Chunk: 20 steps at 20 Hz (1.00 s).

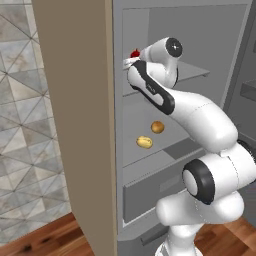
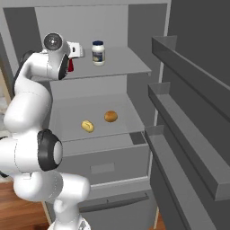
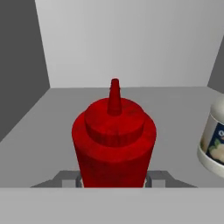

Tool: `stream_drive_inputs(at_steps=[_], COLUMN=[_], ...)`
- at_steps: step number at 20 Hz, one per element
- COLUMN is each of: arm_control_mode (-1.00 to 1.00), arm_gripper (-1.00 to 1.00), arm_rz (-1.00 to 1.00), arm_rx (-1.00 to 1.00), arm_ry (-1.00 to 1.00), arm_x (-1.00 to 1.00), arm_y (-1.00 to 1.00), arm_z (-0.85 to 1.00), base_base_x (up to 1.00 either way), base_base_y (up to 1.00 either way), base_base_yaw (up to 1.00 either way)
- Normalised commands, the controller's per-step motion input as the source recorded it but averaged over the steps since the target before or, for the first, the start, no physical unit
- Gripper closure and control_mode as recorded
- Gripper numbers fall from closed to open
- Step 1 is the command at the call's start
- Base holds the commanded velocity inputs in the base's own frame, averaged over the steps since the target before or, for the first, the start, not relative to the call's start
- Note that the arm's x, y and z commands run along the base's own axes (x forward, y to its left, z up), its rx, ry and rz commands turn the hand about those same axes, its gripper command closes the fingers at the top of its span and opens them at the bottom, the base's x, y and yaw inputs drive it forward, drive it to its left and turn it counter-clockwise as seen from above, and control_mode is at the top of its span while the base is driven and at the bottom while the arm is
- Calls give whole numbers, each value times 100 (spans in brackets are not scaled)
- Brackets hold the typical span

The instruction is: Place the mayonnaise and ketchup from the counter to the top shelf of the fridge. If the existing items in the fridge are on the top shelf, move them to other shelves.

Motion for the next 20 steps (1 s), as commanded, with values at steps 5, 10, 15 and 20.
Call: stream_drive_inputs(at_steps=[5, 10, 15, 20], arm_control_mode=[-100, -100, -100, -100], arm_gripper=[-100, -100, -100, -100], arm_rz=[0, 0, 0, 0], arm_rx=[0, 0, 0, 0], arm_ry=[0, 0, 0, 0], arm_x=[6, 0, 0, -11], arm_y=[0, 0, 0, 0], arm_z=[-8, 0, 0, 0], base_base_x=[0, 0, 0, 0], base_base_y=[0, 0, 0, 0], base_base_yaw=[0, 0, 0, 0])
